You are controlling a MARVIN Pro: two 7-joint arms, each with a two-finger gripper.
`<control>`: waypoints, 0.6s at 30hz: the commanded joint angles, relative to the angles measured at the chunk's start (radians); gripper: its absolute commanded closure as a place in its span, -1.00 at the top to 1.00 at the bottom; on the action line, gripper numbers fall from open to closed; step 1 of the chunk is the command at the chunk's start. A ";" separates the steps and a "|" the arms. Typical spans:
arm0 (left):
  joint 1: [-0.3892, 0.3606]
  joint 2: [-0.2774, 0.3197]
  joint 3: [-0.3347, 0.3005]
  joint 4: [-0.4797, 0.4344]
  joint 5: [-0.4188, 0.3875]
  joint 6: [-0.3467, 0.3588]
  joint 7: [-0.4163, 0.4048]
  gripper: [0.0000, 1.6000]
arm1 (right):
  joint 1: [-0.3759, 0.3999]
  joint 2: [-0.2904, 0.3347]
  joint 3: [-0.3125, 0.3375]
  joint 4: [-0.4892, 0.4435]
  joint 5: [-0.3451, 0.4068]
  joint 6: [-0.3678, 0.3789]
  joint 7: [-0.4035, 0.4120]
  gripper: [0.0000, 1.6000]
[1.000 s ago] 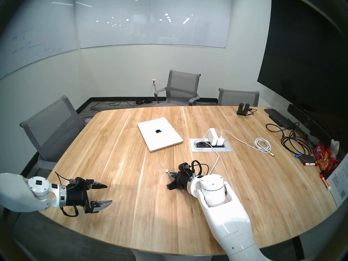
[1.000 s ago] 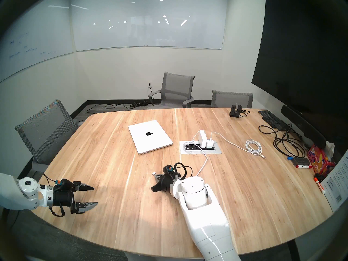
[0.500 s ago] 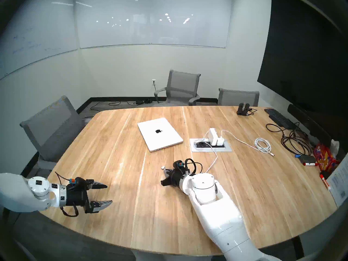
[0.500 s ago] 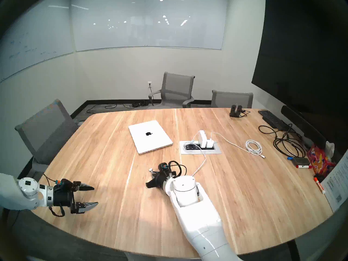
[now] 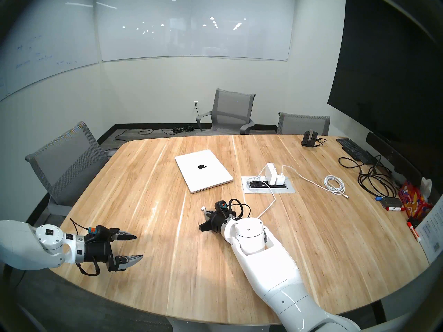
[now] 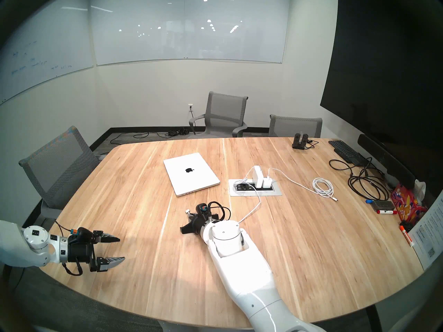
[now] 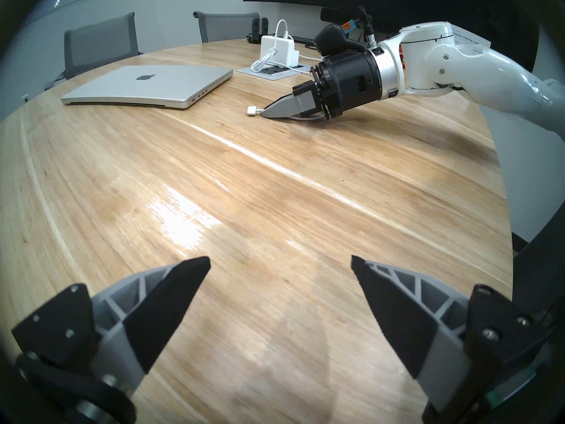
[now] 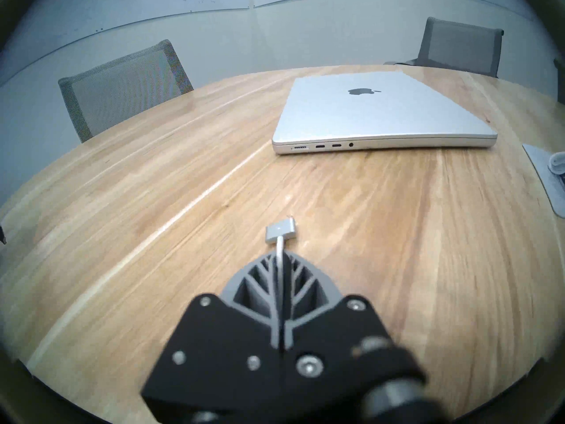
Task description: Plug the charging cable into the port of a MacBook
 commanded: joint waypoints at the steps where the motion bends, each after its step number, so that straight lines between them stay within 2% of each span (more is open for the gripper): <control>1: -0.006 -0.001 -0.006 0.000 0.000 -0.001 0.001 1.00 | 0.061 -0.031 -0.017 0.081 0.053 -0.030 -0.035 -1.00; 9: -0.006 -0.001 -0.006 0.000 0.000 -0.001 0.001 1.00 | 0.088 -0.044 -0.020 0.120 0.116 -0.055 -0.065 -1.00; 18: -0.006 -0.001 -0.006 0.000 0.000 -0.001 0.001 1.00 | 0.101 -0.050 -0.031 0.099 0.181 -0.056 -0.084 -1.00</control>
